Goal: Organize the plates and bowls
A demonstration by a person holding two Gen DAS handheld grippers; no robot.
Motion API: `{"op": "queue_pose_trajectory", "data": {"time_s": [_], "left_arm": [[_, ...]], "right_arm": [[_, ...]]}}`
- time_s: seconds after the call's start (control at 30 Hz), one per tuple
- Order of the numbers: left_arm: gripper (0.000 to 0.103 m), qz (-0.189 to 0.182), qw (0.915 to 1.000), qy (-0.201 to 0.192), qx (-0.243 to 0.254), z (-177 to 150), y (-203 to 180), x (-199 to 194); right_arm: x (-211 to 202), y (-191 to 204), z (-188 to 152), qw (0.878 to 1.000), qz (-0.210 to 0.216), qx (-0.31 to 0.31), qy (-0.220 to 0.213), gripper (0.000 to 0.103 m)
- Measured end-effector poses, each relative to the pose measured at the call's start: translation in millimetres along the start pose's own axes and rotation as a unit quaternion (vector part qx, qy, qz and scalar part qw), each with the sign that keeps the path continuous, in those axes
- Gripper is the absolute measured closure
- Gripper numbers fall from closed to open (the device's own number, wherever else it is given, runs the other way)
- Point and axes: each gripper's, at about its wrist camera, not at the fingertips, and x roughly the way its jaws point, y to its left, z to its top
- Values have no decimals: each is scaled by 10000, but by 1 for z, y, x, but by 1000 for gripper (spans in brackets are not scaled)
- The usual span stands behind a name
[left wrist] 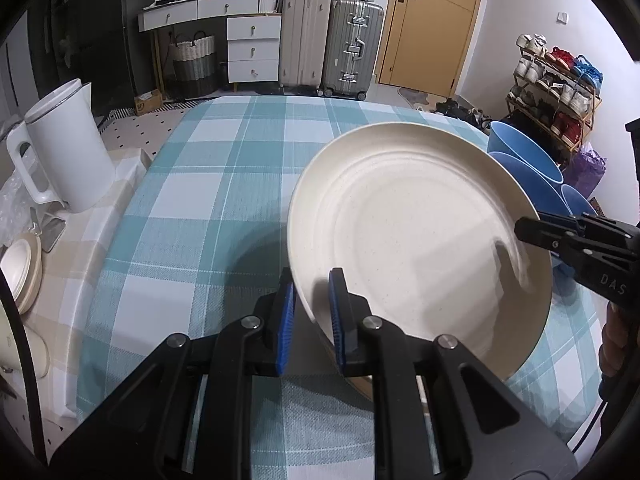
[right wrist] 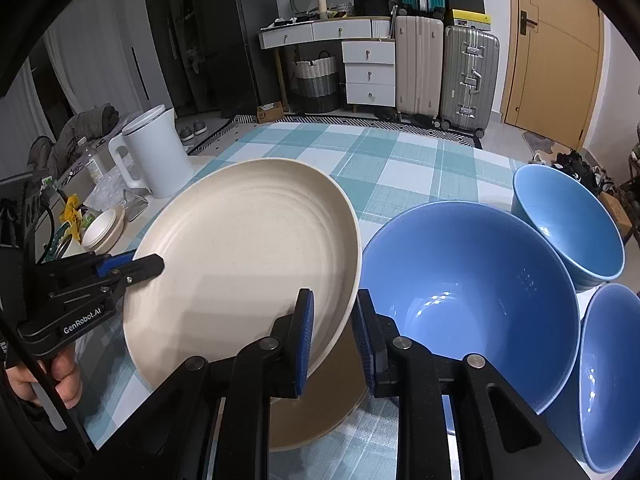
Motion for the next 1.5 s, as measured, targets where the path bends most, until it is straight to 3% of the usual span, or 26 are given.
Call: {"op": "queue_pose_trajectory", "data": {"time_s": [0.53, 1.5], "left_arm": [[90, 171, 9998, 89, 40, -14, 7, 3], [86, 399, 9976, 182, 545, -25, -23, 35]], "right_arm": [[5, 14, -18, 10000, 35, 15, 80, 81], [16, 17, -56, 9967, -752, -279, 151, 80]]}}
